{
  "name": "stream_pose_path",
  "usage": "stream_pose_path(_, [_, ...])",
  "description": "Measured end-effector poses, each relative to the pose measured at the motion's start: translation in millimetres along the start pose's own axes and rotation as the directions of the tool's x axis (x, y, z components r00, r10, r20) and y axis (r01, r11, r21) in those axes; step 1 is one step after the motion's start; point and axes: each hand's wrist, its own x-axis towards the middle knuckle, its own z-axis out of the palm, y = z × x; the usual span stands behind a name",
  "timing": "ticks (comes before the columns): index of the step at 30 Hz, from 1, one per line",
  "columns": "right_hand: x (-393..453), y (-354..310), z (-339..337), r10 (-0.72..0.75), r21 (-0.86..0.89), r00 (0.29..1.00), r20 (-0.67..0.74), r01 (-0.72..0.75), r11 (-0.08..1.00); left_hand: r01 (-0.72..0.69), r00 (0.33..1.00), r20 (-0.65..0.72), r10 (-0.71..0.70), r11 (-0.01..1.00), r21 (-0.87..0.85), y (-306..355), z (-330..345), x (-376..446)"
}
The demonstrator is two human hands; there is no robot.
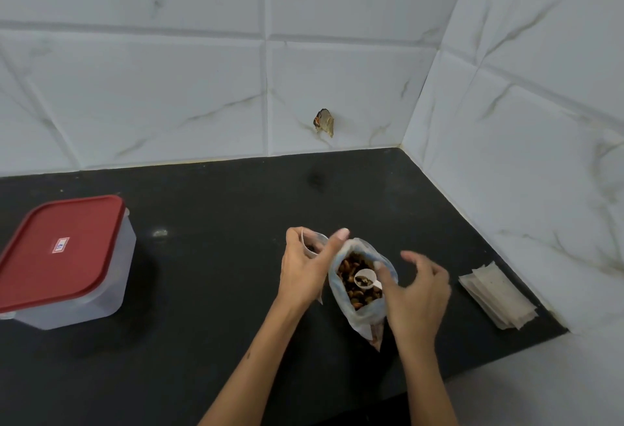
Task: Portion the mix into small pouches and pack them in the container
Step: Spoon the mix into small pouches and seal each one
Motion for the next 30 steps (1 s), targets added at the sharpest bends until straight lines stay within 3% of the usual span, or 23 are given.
stream_pose_path(2, [-1.5, -28.9, -9.3, -0.181, 0.246, 0.963, 0.200, 0.130, 0.960, 0.002, 0.999, 0.034, 0.001, 0.998, -0.069, -0.8, -6.3, 4.5])
stream_pose_path(3, [-3.0, -44.0, -11.8, -0.266, 0.318, 0.904, 0.334, 0.157, 0.935, 0.012, 0.999, 0.030, -0.010, 0.997, -0.070, -0.3, -9.4, 6.1])
stream_pose_path(5, [-4.1, -68.4, -11.5, -0.386, 0.307, 0.765, 0.515, 0.255, 0.917, 0.039, 0.999, 0.005, -0.039, 0.996, -0.078, 3.5, -17.2, 8.2])
stream_pose_path(8, [-1.6, -90.2, -3.5, -0.438, 0.208, 0.695, 0.570, 0.394, 0.895, 0.066, 0.998, 0.008, -0.066, 0.992, -0.104, 14.5, -27.7, 9.2])
stream_pose_path(11, [3.5, -95.2, 4.6, -0.458, 0.175, 0.694, 0.555, 0.441, 0.880, 0.068, 0.998, -0.002, -0.068, 0.994, -0.091, 20.8, -38.1, 10.9])
stream_pose_path(15, [5.5, -92.8, 9.4, -0.446, 0.254, 0.766, 0.463, 0.367, 0.895, 0.159, 0.987, 0.040, -0.155, 0.980, -0.121, 14.1, -51.3, 18.9])
stream_pose_path(22, [6.8, -82.5, 12.2, -0.407, 0.322, 0.836, 0.368, 0.296, 0.899, -0.002, 0.991, 0.128, 0.037, 0.965, -0.261, 16.1, -61.0, 18.9])
stream_pose_path(30, [12.8, -78.5, 16.7, -0.414, 0.353, 0.759, 0.502, 0.258, 0.900, -0.042, 0.993, 0.101, 0.065, 0.975, -0.218, 11.9, -61.8, 18.2])
